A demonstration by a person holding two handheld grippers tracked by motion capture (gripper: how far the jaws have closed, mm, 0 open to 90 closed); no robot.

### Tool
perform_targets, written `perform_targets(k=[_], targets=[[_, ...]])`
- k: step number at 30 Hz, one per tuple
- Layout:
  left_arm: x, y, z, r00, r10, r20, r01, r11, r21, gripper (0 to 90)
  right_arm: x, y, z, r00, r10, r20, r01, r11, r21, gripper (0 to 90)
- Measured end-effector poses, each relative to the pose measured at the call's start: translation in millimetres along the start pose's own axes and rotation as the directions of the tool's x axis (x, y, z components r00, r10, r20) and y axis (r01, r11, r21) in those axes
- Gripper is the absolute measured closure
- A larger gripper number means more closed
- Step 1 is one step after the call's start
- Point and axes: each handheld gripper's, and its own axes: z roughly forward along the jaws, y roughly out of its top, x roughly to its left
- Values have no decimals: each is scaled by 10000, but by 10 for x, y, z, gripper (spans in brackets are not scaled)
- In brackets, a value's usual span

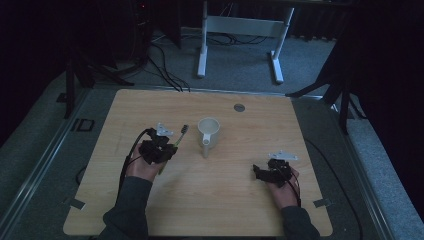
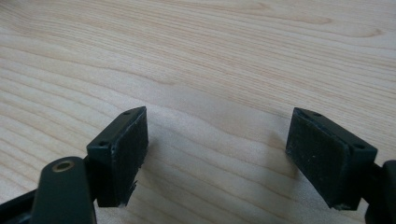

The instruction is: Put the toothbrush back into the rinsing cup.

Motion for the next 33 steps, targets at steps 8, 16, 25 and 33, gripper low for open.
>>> perform_targets(k=[8,16,25,33], targets=[[-5,11,-15,10000,-51,26,52,9996,-260,788,0,0,0,10000,-2,-4,2,10000,2,205],[-8,14,-17,9999,-68,80,71,9991,-422,789,0,0,0,10000,0,-6,0,10000,3,205],[-19,27,-31,9998,-98,167,110,9971,-753,788,1,0,-1,10000,12,-4,-12,10000,7,205],[-34,35,-39,9999,-3,154,19,9943,-1066,789,2,1,-1,10000,21,-4,-21,10000,8,205]])
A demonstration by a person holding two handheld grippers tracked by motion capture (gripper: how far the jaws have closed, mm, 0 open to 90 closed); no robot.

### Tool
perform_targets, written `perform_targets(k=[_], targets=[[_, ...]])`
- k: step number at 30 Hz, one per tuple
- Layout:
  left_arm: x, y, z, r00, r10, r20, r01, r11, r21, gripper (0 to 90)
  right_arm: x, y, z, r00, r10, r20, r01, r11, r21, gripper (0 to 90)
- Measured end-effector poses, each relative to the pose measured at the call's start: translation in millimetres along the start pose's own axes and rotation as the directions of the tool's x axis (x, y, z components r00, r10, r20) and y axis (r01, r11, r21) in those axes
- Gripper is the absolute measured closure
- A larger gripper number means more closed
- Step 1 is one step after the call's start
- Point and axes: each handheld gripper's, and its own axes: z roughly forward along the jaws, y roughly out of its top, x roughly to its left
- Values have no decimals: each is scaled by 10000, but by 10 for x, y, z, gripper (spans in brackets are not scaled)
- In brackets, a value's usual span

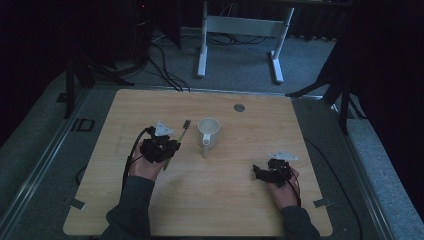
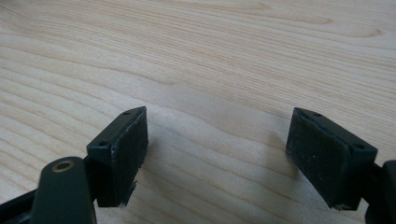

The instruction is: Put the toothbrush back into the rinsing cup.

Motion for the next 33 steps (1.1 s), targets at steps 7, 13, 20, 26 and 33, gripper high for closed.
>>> perform_targets(k=[7,13,20,26,33], targets=[[-6,6,-2,10000,23,-14,-23,9999,-152,788,0,0,0,10000,-2,1,2,10000,-1,205],[-7,9,-6,10000,-12,-17,12,9994,-335,788,-1,0,0,10000,-13,1,13,10000,-4,205],[-17,15,-25,10000,67,-24,-68,9987,-515,788,-1,0,1,10000,-17,3,17,10000,-7,205],[-20,27,-32,10000,80,-25,-81,9981,-609,788,-1,0,1,10000,-17,1,17,10000,-5,205],[-29,43,-42,10000,72,-56,-76,9972,-739,788,-3,0,2,10000,-50,8,50,10000,-25,205]])
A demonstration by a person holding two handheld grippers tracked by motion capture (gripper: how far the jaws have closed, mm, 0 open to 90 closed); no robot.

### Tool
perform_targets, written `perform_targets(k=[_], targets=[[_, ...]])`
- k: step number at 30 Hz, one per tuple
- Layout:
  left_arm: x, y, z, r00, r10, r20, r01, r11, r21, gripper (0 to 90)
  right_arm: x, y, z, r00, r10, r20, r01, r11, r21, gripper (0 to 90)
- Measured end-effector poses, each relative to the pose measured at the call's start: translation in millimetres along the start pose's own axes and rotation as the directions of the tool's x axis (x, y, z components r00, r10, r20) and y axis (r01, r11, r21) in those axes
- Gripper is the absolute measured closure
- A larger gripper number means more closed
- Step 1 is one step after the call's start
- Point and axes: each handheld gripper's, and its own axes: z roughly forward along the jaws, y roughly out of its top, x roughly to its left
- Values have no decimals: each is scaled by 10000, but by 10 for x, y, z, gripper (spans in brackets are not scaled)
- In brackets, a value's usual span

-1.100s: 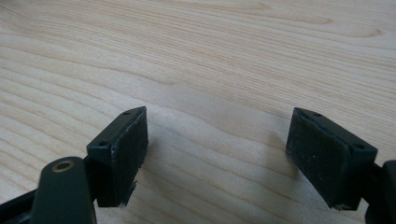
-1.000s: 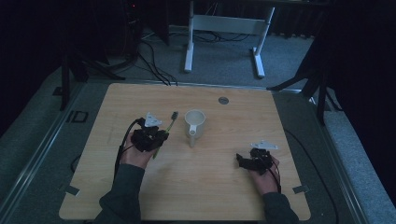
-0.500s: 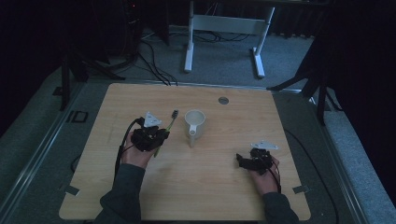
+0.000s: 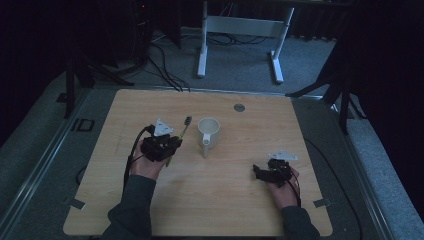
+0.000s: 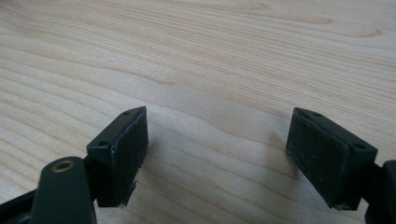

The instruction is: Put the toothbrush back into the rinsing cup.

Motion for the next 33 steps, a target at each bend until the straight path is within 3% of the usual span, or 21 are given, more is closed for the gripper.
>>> perform_targets(k=[33], targets=[[-50,96,-34,9999,131,12,-130,9973,-726,788,2,2,0,10000,5,-10,-5,10000,18,205]])
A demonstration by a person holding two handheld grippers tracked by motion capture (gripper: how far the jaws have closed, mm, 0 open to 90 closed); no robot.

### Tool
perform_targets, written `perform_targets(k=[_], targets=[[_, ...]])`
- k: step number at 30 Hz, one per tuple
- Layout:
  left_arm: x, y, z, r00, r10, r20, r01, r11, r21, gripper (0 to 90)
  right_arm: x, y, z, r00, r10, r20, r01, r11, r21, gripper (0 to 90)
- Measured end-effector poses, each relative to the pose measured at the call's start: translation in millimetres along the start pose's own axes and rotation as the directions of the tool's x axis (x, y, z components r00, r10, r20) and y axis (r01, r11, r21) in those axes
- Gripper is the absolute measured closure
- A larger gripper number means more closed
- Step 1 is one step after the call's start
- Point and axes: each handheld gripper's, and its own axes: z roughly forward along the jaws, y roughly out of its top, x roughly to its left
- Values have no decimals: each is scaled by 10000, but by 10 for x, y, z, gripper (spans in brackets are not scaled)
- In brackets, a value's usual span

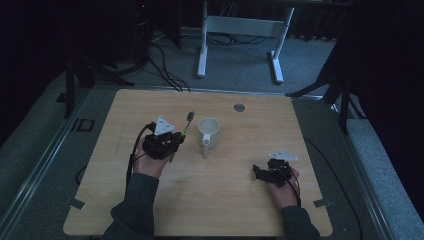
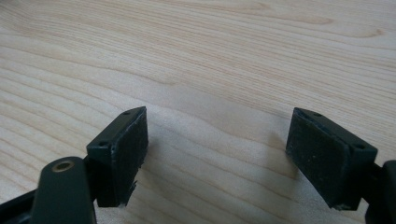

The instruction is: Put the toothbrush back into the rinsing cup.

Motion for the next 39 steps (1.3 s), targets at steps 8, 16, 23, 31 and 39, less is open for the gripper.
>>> perform_targets(k=[8,16,23,31,39], targets=[[9,24,-1,10000,-48,33,49,9998,-188,788,1,0,0,10000,4,-4,-4,10000,5,205],[4,43,-9,9999,-91,67,95,9989,-469,788,1,1,1,10000,3,-4,-3,10000,-1,204],[4,52,-10,9999,-116,99,122,9979,-641,788,1,1,1,10000,5,-5,-5,10000,-1,205],[6,56,-2,9997,-152,200,170,9955,-932,787,1,1,1,10000,4,-5,-4,10000,-1,205],[-6,60,11,9995,-121,279,152,9933,-1141,787,1,1,1,10000,9,-8,-9,10000,2,204]])
